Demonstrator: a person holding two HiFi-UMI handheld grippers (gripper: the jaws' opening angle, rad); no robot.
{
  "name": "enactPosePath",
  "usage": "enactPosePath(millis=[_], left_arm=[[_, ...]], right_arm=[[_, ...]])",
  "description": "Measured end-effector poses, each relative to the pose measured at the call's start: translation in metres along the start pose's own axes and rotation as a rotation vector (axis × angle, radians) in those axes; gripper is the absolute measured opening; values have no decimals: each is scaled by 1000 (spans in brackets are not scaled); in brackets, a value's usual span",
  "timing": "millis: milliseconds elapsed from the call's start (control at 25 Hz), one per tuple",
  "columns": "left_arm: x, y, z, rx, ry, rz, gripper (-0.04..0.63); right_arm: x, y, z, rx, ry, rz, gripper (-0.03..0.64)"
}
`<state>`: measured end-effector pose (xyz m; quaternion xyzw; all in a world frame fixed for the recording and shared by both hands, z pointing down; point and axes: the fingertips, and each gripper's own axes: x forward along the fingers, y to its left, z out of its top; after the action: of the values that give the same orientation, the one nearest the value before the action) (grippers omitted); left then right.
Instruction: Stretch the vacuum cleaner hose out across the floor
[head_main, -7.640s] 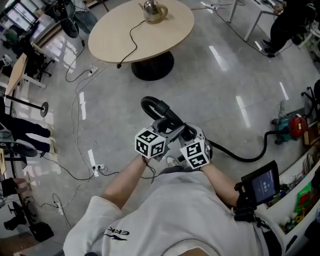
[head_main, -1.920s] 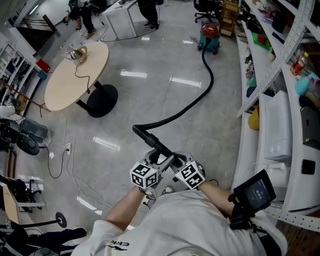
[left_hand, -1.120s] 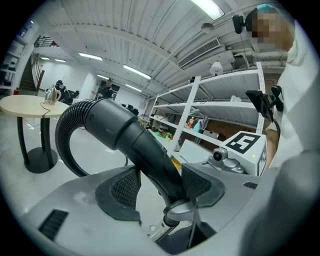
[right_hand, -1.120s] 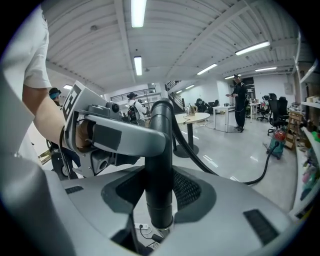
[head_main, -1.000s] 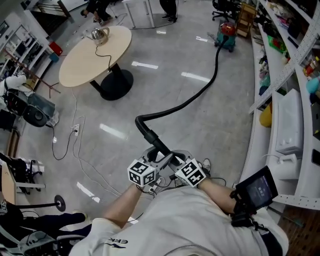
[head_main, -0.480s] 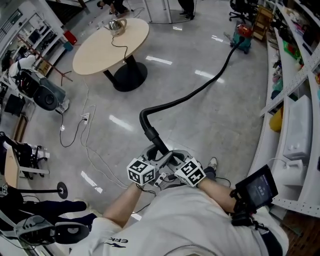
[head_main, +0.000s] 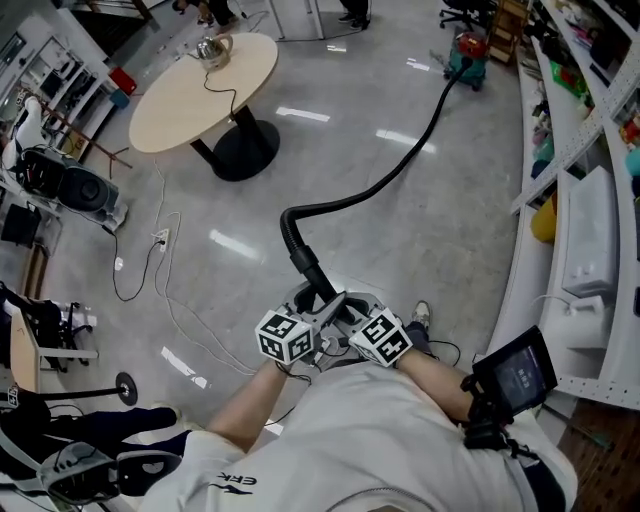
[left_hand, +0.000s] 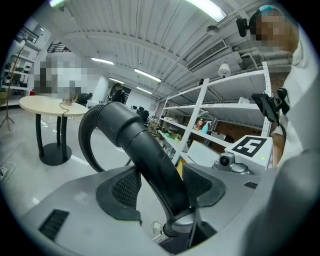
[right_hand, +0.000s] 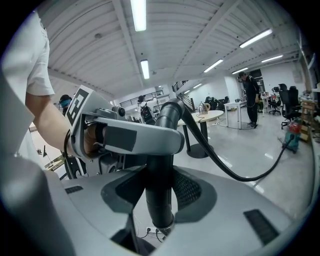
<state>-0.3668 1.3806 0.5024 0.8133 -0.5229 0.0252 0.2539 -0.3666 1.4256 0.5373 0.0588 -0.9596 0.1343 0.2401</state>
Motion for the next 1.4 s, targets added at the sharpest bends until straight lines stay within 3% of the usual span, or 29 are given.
enactPosePath(millis=[680, 1400], left_arm=[[67, -34, 11, 7, 32, -85, 241], [94, -54, 15, -16, 26, -106, 241]], right_arm=[[-44, -56, -12, 55, 34, -115, 160], [-69, -78, -17, 64, 62, -140, 160]])
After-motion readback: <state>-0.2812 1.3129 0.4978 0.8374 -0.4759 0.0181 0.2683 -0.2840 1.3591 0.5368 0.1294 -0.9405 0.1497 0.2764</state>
